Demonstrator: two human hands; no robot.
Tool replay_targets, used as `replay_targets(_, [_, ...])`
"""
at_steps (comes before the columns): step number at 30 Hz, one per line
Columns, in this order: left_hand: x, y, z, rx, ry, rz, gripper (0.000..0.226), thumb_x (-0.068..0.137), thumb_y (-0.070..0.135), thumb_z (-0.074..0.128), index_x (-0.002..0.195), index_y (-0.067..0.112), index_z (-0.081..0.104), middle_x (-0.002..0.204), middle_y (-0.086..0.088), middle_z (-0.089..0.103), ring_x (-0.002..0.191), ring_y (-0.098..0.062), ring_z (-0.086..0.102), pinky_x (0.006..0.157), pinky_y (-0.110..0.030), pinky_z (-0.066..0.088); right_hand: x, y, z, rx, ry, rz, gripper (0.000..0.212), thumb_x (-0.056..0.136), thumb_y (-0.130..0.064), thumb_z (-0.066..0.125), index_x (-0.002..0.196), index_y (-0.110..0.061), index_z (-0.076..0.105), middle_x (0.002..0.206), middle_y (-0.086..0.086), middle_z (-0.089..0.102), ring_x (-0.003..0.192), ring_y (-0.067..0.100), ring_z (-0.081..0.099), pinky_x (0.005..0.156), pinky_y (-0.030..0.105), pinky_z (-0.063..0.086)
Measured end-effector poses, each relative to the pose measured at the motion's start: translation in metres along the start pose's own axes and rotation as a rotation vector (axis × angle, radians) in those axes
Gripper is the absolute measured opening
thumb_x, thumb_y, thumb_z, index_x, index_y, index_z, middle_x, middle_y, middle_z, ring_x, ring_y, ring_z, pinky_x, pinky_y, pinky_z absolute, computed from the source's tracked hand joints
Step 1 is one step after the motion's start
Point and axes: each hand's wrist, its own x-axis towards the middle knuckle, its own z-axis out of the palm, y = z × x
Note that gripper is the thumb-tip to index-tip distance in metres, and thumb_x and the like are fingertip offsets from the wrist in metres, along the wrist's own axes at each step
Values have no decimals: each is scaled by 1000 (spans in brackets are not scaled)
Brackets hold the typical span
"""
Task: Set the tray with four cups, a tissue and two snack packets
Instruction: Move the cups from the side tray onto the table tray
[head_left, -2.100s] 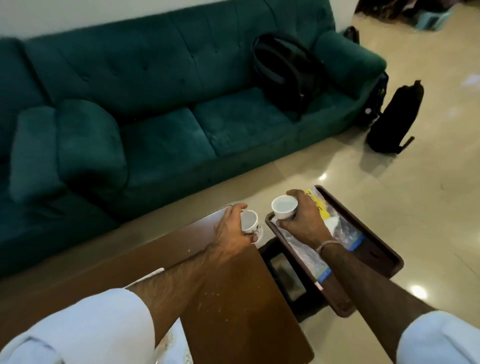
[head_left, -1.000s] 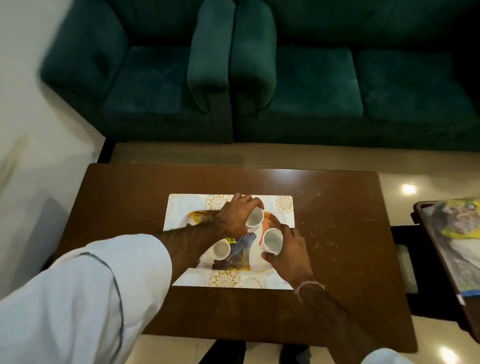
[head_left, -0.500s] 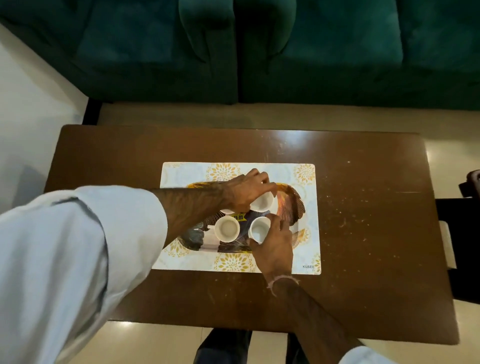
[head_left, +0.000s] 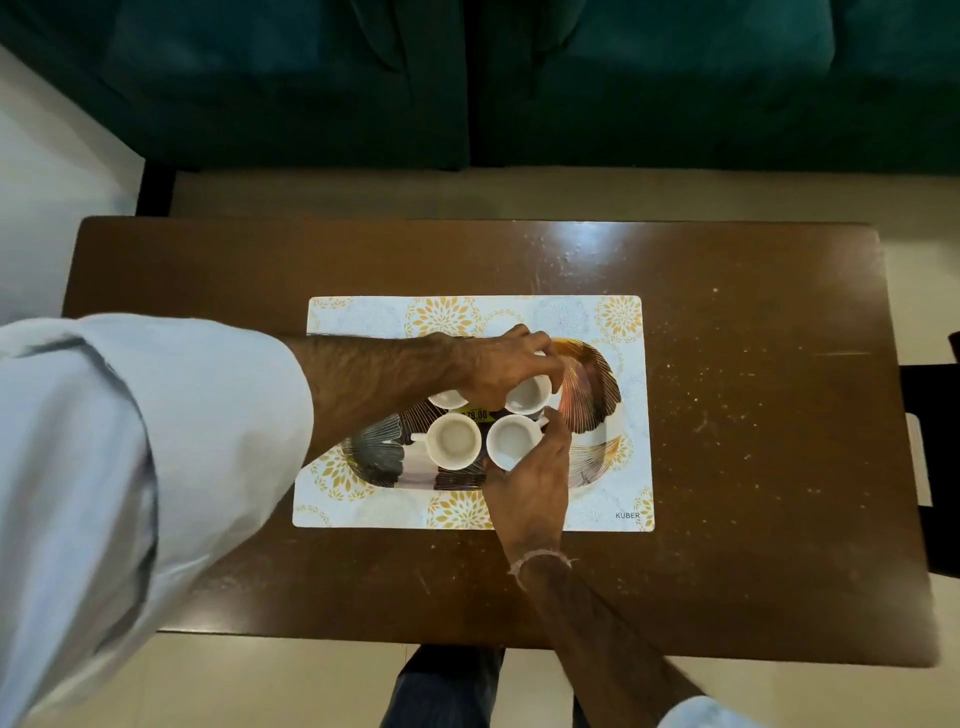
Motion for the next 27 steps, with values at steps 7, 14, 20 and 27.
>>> replay_targets(7, [-1, 2, -14, -105, 158, -116, 65, 66, 19, 72, 127, 17, 48, 124, -11, 47, 112, -28, 52, 92, -41, 49, -8, 1, 5, 117, 59, 66, 93, 69, -20, 86, 142, -11, 29, 138, 12, 43, 127, 31, 51, 100, 46, 50])
replay_targets(14, [3, 3, -18, -119, 179, -188, 60, 69, -3, 71, 121, 14, 47, 116, -10, 60, 95, -21, 53, 74, -35, 50, -11, 4, 7, 143, 81, 21, 84, 70, -18, 86, 138, -13, 37, 133, 9, 48, 125, 25, 53, 100, 46, 52])
replay_targets(20, [4, 5, -18, -135, 182, -125, 56, 72, -7, 68, 120, 14, 49, 116, -5, 65, 90, -17, 53, 69, -29, 48, -11, 6, 7, 121, 55, 7, 80, 71, -21, 85, 135, -14, 38, 131, 7, 49, 125, 23, 53, 98, 48, 54])
replay_targets(27, [1, 6, -14, -191, 181, -96, 51, 71, -15, 58, 114, 12, 54, 111, -1, 73, 93, -21, 65, 77, -35, 58, -10, 6, 5, 120, 31, -9, 79, 71, -20, 85, 135, -10, 39, 131, 10, 48, 124, 23, 52, 98, 47, 54])
